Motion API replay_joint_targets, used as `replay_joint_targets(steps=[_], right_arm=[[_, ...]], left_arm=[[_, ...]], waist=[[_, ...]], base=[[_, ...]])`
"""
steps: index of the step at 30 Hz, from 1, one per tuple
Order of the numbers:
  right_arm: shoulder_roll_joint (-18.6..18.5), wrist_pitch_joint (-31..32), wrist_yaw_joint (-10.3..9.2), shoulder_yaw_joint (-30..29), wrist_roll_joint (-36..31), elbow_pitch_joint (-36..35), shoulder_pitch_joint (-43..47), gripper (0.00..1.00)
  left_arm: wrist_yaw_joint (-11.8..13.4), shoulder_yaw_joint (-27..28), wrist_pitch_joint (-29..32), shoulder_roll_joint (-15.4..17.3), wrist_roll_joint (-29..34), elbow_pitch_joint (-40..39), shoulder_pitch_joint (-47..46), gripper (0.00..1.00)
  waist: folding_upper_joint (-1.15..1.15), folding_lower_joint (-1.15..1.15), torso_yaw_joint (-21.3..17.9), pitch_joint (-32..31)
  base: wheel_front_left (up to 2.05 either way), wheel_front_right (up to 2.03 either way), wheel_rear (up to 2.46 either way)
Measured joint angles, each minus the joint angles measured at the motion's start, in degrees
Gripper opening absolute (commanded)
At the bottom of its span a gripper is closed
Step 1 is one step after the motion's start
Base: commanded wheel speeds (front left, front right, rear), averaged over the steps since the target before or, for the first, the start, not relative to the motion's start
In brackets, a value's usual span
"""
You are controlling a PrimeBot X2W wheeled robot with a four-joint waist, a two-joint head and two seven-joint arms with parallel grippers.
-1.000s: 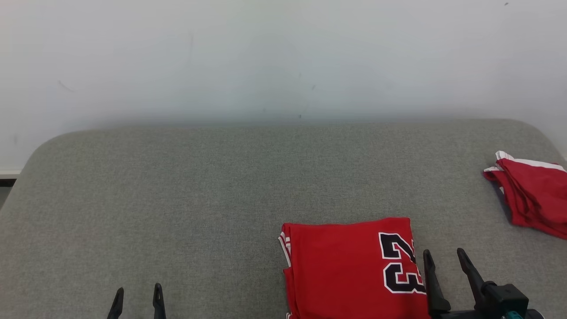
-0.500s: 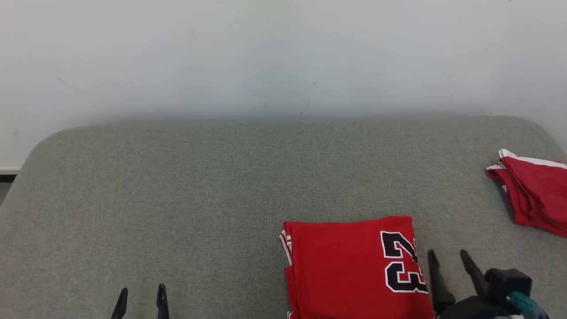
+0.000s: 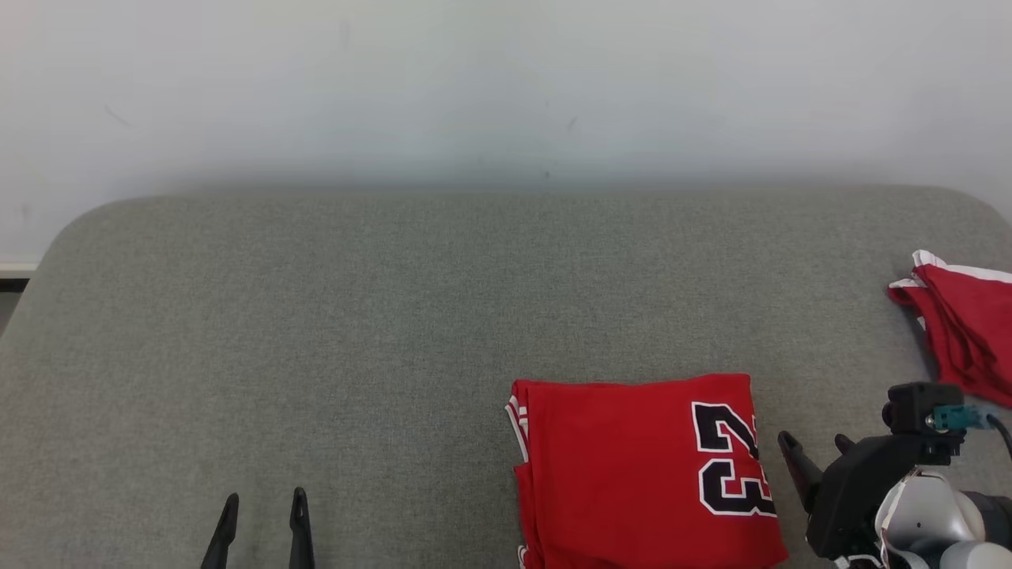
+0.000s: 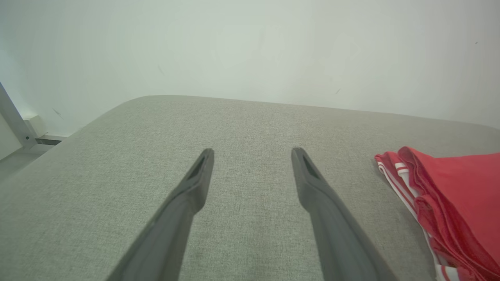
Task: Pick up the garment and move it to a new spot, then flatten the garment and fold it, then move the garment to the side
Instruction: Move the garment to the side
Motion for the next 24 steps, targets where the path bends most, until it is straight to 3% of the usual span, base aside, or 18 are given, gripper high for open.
replay_joint_targets(steps=[10,24], right_arm=[[-1.92,8.91,0.00,-0.80,0.00,3.18,-4.30,1.00],[-1.47,14.78,0.00,-0.78,0.14,8.79,-4.48,1.00]], left_arm=[[-0.32,-1.26,0.00,0.00,0.43,-0.77,-2.91,1.00],[-0.71,-1.19,0.00,0.00,0.87,-1.76,-4.53,1.00]], waist=[[0.01,0.00,2.27,4.31],[0.00,-0.01,5.22,8.17]], base=[[0.00,0.00,0.00],[0.00,0.00,0.00]])
